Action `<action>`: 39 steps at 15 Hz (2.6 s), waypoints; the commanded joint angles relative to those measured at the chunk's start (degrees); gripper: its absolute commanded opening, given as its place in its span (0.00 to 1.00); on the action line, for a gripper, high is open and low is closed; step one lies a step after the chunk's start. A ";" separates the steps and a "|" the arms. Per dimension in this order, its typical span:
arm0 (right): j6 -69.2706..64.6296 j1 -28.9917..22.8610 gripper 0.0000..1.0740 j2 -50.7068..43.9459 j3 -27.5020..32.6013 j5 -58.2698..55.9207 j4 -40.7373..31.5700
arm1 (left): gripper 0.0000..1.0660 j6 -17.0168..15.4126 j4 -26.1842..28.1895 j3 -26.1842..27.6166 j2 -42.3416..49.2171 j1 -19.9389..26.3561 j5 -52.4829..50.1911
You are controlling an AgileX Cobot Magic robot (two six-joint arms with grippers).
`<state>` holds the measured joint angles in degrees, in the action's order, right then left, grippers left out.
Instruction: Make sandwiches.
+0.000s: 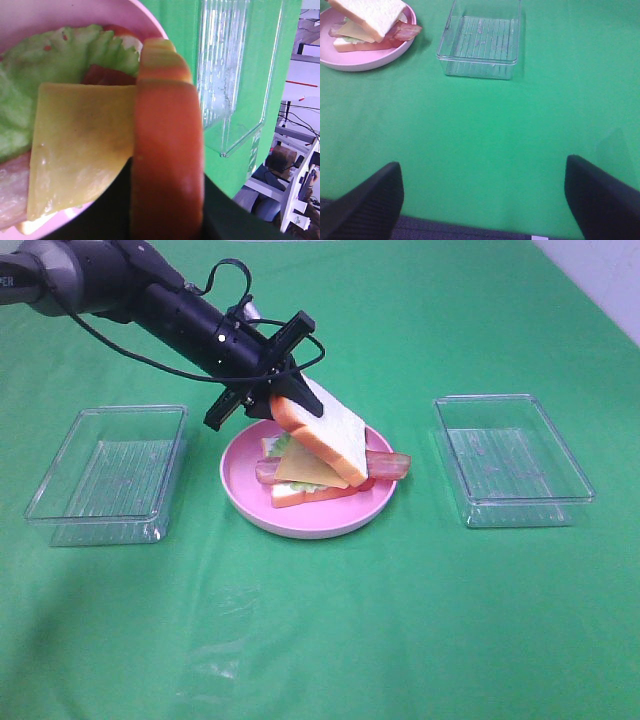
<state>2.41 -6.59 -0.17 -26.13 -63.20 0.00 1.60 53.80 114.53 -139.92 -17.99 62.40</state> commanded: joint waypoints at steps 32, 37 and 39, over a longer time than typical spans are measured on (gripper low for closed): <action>-0.06 0.40 0.79 -1.89 0.29 0.34 0.00 | 0.83 -5.84 -52.60 -24.01 47.21 13.92 13.12; -0.06 0.40 0.79 -1.89 0.29 0.34 0.00 | 0.83 -5.21 -53.40 -49.22 75.86 17.19 12.95; -0.06 0.40 0.79 -1.89 0.29 0.34 0.00 | 0.83 -5.21 -53.40 -56.72 86.46 17.19 11.46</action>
<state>2.41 -6.59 -0.17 -26.13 -63.20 0.00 -3.78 0.34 58.96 -54.66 -0.97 69.84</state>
